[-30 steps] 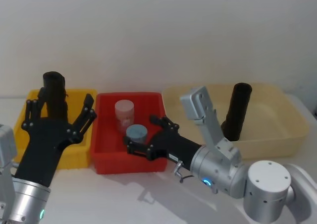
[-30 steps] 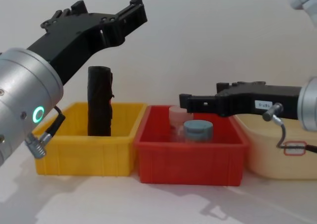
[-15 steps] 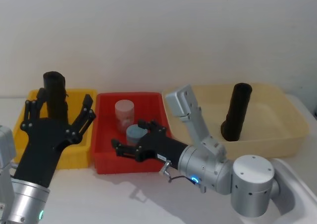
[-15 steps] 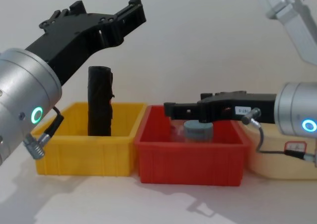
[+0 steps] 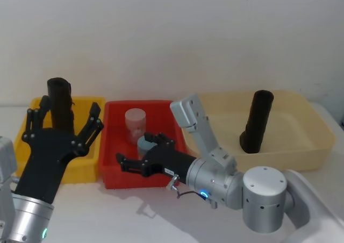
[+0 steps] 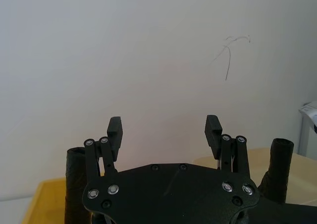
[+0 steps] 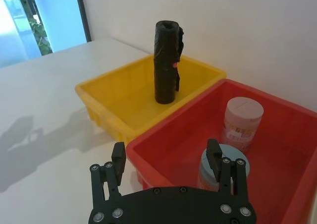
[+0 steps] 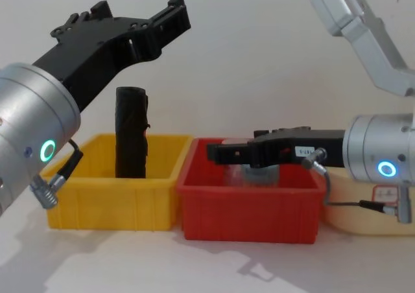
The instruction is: Pick up the garbage bag with the one hand and transfer it to the other hand.
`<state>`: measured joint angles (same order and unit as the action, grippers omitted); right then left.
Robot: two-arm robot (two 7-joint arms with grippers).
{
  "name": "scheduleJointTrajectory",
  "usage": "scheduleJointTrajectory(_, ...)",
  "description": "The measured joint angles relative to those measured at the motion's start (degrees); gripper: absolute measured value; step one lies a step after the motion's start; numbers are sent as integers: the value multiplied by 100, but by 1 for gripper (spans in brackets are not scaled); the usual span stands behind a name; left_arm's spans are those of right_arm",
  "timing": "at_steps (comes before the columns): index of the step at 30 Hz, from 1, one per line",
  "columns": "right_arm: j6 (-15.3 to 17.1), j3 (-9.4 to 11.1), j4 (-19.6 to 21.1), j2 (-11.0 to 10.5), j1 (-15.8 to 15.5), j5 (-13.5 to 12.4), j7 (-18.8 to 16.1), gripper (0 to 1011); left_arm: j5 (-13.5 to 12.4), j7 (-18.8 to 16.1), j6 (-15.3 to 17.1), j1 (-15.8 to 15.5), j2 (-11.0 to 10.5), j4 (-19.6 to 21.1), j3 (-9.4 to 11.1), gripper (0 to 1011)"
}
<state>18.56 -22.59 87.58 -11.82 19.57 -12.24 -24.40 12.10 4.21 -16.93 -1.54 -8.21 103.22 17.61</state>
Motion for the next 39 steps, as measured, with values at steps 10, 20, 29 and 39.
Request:
scheduleJointTrajectory(10,-42,4,-272,69,173,-13,110,1001,1,0,1,2,0,0,0,1001)
scheduleJointTrajectory(20,-155,52,-728,142,430,-70,194,1001,1,1,1,2,0,0,0,1001)
scheduleJointTrajectory(29,-264,94,-1100,157,613,-114,229,1001,1,1,1,2,0,0,0,1001)
scheduleJointTrajectory(39,-363,161,-1430,114,757,-199,233,1001,1,1,1,2,0,0,0,1001)
